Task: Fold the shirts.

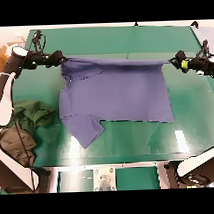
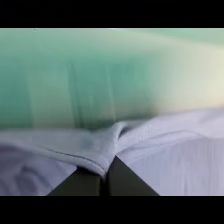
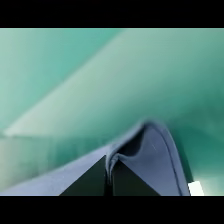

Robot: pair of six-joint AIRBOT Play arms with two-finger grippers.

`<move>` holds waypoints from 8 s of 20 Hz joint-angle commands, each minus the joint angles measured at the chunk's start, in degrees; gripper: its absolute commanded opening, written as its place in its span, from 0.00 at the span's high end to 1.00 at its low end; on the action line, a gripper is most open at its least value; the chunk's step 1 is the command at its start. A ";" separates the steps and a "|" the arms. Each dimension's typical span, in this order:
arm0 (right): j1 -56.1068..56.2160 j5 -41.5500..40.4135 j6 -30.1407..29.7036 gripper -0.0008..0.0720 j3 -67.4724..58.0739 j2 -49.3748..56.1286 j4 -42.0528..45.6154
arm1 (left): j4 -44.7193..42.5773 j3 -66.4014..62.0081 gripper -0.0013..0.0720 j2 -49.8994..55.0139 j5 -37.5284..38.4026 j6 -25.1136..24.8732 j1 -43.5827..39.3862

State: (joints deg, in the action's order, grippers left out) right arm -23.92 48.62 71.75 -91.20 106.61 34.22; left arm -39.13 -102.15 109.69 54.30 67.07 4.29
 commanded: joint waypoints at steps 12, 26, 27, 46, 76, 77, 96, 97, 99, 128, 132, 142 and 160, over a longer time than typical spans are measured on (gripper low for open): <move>-0.98 12.33 8.41 0.97 17.57 -9.64 21.59 | -25.62 -1.95 0.95 0.63 32.35 17.31 -1.75; -4.70 24.52 11.67 0.51 28.24 -25.77 25.24 | -26.29 15.30 0.36 -14.71 41.97 20.26 -1.68; -5.68 24.55 12.66 0.51 33.20 -30.16 26.53 | -27.74 21.75 0.36 -20.57 39.63 19.52 -1.68; -4.04 -6.34 4.42 0.52 72.59 -42.29 0.52 | 14.91 84.17 0.82 -44.37 -8.87 -0.02 -1.73; 9.31 5.68 15.58 0.97 18.36 -15.32 16.74 | -11.26 26.51 0.95 -22.34 6.91 12.57 -1.64; 9.68 5.05 16.41 0.97 15.47 -11.56 16.72 | -9.49 24.68 0.94 -19.02 5.07 10.51 -1.64; -4.15 31.26 -5.68 0.30 0.02 10.05 12.57 | -5.53 12.11 0.95 -13.03 18.71 9.38 -1.09; -3.78 30.84 -6.54 0.42 0.02 10.34 11.72 | -5.84 12.11 0.95 -13.00 18.58 9.35 -2.14; -3.63 31.74 -7.48 0.95 -1.25 10.29 11.15 | -5.92 12.09 0.95 -12.96 17.29 9.38 -4.74; 5.77 51.65 1.92 0.97 -9.77 -20.06 -2.01 | -8.31 -15.26 0.95 10.38 20.31 20.28 -30.93; 20.70 40.48 4.17 0.97 -8.11 -20.04 -1.92 | -43.52 -15.02 0.95 -1.09 36.74 23.54 -22.93; 62.75 -7.04 5.27 0.24 -4.90 4.76 -0.13 | -49.20 -14.73 0.95 -11.52 44.50 17.86 -9.05; 22.62 16.50 8.07 0.16 17.05 -5.38 11.63 | -47.01 -14.73 0.95 -11.52 44.09 16.96 -4.55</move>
State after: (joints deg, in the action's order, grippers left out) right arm -1.65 67.16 82.72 -79.13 99.46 48.77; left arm -86.43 -116.90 98.21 98.91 83.50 -0.32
